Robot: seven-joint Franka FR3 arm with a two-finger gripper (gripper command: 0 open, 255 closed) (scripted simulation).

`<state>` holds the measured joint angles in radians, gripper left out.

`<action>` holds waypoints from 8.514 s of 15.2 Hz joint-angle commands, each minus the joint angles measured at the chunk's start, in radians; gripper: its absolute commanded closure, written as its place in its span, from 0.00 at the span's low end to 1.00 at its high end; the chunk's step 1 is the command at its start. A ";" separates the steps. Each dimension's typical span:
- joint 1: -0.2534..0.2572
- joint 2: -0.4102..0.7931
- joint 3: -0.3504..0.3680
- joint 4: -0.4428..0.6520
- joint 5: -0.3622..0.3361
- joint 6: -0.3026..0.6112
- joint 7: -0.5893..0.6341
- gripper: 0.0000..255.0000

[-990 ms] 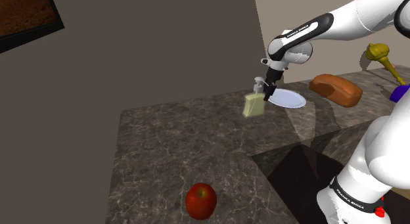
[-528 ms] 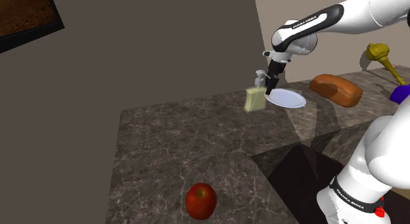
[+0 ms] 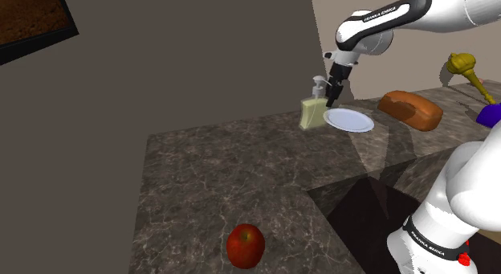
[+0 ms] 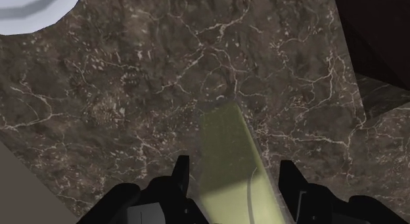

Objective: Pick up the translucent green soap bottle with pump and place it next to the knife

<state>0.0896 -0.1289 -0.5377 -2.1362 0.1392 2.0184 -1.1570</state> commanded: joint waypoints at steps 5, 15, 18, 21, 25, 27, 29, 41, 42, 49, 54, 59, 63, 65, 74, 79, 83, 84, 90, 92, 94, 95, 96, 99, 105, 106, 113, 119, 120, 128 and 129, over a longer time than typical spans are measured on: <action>0.000 -0.027 0.007 0.058 -0.019 -0.079 0.026 1.00; 0.001 -0.045 0.014 0.175 -0.032 -0.209 0.054 1.00; 0.002 -0.046 0.015 0.215 -0.033 -0.249 0.060 1.00; 0.003 -0.044 0.016 0.256 -0.032 -0.289 0.065 1.00; 0.004 -0.038 0.016 0.316 -0.030 -0.342 0.071 1.00; 0.005 -0.034 0.015 0.347 -0.028 -0.370 0.074 1.00; 0.005 -0.028 0.014 0.379 -0.026 -0.397 0.076 1.00; 0.049 -0.259 0.173 0.191 -0.088 -0.395 0.299 1.00; 0.052 -0.283 0.194 0.167 -0.089 -0.391 0.325 1.00; 0.082 -0.423 0.336 0.031 -0.070 -0.377 0.498 1.00; 0.111 -0.492 0.438 -0.033 -0.033 -0.369 0.618 1.00; 0.144 -0.535 0.542 -0.069 0.014 -0.359 0.738 1.00; 0.173 -0.549 0.626 -0.078 0.055 -0.348 0.833 1.00; 0.187 -0.549 0.669 -0.076 0.075 -0.341 0.881 1.00; 0.237 -0.493 0.866 -0.013 0.149 -0.301 1.099 1.00; 0.250 -0.423 0.983 0.060 0.166 -0.274 1.224 1.00; 0.251 -0.346 1.082 0.138 0.159 -0.253 1.330 1.00; 0.250 -0.324 1.108 0.160 0.154 -0.248 1.358 1.00; 0.233 -0.155 1.285 0.319 0.072 -0.223 1.545 1.00; 0.227 -0.080 1.353 0.383 0.018 -0.219 1.620 1.00; 0.228 0.011 1.425 0.454 -0.059 -0.220 1.705 1.00; 0.233 0.064 1.462 0.493 -0.107 -0.224 1.752 1.00; 0.245 0.122 1.496 0.534 -0.163 -0.231 1.802 1.00; 0.349 0.313 1.549 0.677 -0.352 -0.277 1.950 1.00; 0.728 0.646 1.468 1.079 -0.638 -0.447 2.103 1.00; 0.802 0.701 1.445 1.173 -0.677 -0.484 2.108 1.00; 0.713 0.654 1.463 0.985 -0.641 -0.355 2.129 1.00; 0.664 0.635 1.471 0.864 -0.630 -0.261 2.144 1.00; 0.657 0.633 1.472 0.847 -0.629 -0.246 2.146 1.00; 0.620 0.628 1.471 0.724 -0.634 -0.137 2.167 1.00; 0.617 0.629 1.470 0.711 -0.636 -0.124 2.169 1.00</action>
<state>0.7119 0.5021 0.9319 -1.4058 -0.4958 1.8770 1.0080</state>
